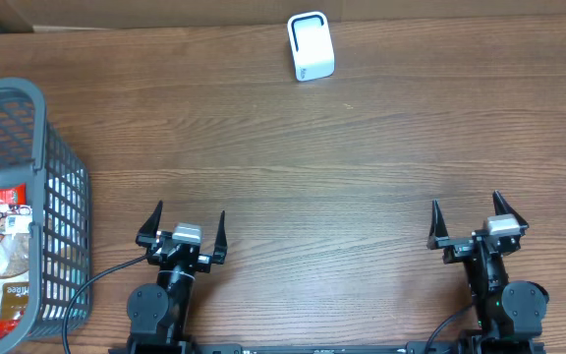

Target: Scan the item barcode

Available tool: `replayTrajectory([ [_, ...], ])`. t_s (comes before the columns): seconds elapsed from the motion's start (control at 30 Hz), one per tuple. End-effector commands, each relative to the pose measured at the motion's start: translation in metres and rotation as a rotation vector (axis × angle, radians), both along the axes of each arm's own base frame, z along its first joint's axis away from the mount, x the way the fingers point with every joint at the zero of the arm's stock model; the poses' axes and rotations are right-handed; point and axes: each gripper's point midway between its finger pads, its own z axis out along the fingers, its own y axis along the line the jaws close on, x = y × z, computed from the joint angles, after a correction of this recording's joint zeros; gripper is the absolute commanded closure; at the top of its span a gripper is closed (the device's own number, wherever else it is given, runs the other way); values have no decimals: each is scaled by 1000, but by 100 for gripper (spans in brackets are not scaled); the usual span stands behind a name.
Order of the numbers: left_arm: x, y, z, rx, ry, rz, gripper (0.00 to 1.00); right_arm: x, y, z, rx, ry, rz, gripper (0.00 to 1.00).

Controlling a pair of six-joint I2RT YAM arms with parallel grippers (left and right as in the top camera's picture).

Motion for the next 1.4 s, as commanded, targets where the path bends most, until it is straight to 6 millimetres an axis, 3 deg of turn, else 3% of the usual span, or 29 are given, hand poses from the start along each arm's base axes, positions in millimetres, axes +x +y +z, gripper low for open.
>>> replayTrajectory([
  [0.0,-2,-13,3,-34,-12,-77,0,-2,9,8,69,-34,55,0],
  [0.17,-7,-32,10,-61,-29,-189,0,-7,25,25,68,-97,150,0],
  [0.3,-10,-35,20,-81,-33,-206,1,-12,32,37,63,-119,193,0],
  [0.57,-23,-38,61,-111,-26,-230,0,-24,44,65,68,-158,274,0],
  [0.9,-22,-53,98,-125,75,-314,0,-39,54,97,90,-146,340,0],
  [1.1,-20,-58,136,-151,268,-333,0,-46,72,125,114,-67,456,0],
  [1.37,-18,-59,182,-166,423,-327,0,-29,89,149,162,148,562,0],
])
